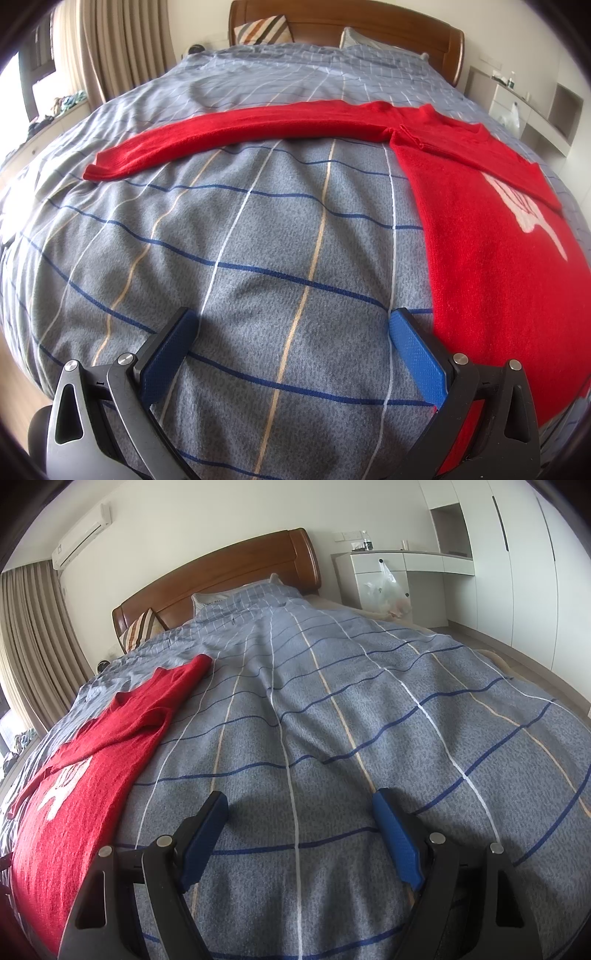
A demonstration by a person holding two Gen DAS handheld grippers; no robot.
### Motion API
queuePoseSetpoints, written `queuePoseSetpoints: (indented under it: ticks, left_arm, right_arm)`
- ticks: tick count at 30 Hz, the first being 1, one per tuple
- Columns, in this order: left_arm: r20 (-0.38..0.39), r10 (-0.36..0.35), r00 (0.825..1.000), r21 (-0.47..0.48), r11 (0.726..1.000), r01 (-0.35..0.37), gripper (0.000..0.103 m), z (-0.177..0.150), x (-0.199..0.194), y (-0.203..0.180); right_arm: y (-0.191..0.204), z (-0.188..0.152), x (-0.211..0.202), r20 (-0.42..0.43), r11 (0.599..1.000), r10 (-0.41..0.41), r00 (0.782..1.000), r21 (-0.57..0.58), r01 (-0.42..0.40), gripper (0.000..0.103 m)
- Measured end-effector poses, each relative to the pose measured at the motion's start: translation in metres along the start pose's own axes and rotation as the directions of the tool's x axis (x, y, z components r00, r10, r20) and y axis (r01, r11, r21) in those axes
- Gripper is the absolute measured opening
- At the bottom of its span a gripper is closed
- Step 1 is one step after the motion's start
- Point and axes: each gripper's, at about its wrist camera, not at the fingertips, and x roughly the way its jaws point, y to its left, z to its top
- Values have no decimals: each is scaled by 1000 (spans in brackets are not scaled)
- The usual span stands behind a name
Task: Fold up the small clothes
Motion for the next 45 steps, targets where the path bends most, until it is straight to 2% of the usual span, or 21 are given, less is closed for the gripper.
queuePoseSetpoints:
  ticks: [13,15,16,19,22,24,26,29,32,35,38,40,41,43,45]
  left_arm:
    - [2,1,1000,2,1000,-1,103,1,-3,-1]
    - [-31,-40,999,-6,999,40,102,7,-7,3]
    - [-34,-96,995,-30,995,95,102,14,-12,10]
    - [9,-242,970,-179,954,239,102,43,-20,53]
    - [28,-315,949,-347,887,305,102,73,-8,113]
    - [26,-313,949,-432,853,293,102,87,6,151]
    - [-6,-268,963,-490,840,231,102,99,22,185]
    - [-51,-207,977,-522,839,151,101,115,42,218]
    - [-77,-168,983,-523,846,104,98,129,61,233]
    - [-92,-188,978,-544,832,108,79,140,80,241]
    - [-99,-187,977,-534,839,107,50,148,91,238]
    - [-111,-162,980,-519,851,82,3,150,94,234]
    - [-105,-143,984,-526,848,67,3,150,90,237]
    - [-67,-145,987,-555,828,83,2,152,81,242]
    - [-27,-124,992,-537,839,90,2,162,63,235]
  right_arm:
    - [-1,0,0,2,1000,2,1000,1,-2,80]
    - [-1,0,1,1,1000,1,1000,0,-1,80]
    - [0,0,0,1,1000,0,1000,0,0,80]
    - [-1,0,0,3,1000,2,1000,0,-2,80]
    - [0,0,0,5,1000,1,1000,-3,-1,81]
    - [0,0,1,6,1000,3,1000,-6,-3,82]
    - [0,0,1,8,1000,6,1000,-7,-6,82]
    - [-1,0,0,12,1000,8,1000,-8,-8,82]
    - [-1,0,0,12,1000,7,1000,-9,-7,82]
    - [0,0,0,11,1000,7,1000,-8,-7,83]
    - [0,0,0,11,1000,7,1000,-9,-7,83]
    - [-1,0,0,11,1000,7,1000,-9,-7,83]
    - [0,0,0,11,1000,7,1000,-9,-7,83]
    - [0,0,0,12,1000,8,1000,-8,-8,83]
    - [-1,0,0,12,1000,7,1000,-9,-7,83]
